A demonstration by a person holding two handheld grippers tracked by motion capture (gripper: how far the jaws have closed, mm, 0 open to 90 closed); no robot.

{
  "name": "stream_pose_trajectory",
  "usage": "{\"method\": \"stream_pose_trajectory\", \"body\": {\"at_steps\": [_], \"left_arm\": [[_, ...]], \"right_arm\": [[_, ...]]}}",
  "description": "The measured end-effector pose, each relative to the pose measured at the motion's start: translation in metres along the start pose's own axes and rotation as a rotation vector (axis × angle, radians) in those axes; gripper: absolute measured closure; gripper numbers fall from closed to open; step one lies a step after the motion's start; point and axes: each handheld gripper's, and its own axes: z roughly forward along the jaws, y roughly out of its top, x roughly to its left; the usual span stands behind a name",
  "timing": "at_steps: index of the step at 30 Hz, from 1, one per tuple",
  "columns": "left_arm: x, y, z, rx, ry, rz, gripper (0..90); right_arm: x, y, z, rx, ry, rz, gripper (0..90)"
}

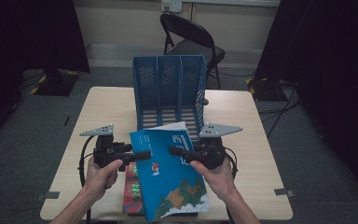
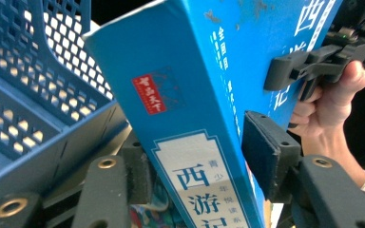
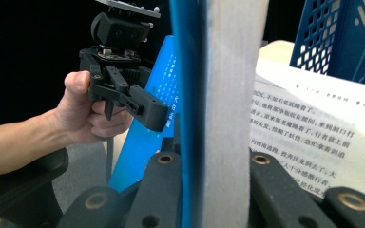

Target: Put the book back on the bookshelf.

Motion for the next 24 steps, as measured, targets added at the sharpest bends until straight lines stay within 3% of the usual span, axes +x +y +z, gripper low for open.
{"method": "stream_pose_trajectory", "body": {"at_steps": [2,11,14,17,20,24], "left_arm": [[0.001,0.004,0.0,-0.028,-0.001,-0.019,51.9],[-0.025,0.042,-0.008,-0.078,0.035,0.132,57.3],[-0.039,0.038,-0.005,-0.058,0.071,0.236,59.7],[-0.05,0.037,-0.001,-0.05,0.08,0.263,59.6],[-0.054,0.036,0.0,-0.039,0.072,0.284,59.3],[-0.056,0.029,0.003,-0.062,0.084,0.303,59.0]], "right_arm": [[0.003,0.006,-0.001,-0.016,-0.007,-0.018,82.3],[0.006,0.019,-0.011,-0.135,0.003,-0.084,82.2],[0.0,0.003,-0.007,-0.128,0.002,-0.079,81.8],[-0.004,-0.006,-0.011,-0.165,0.029,-0.062,81.6],[0.0,-0.006,-0.017,-0.132,0.031,-0.084,81.5],[0.0,-0.01,-0.02,-0.134,0.035,-0.095,80.4]]}}
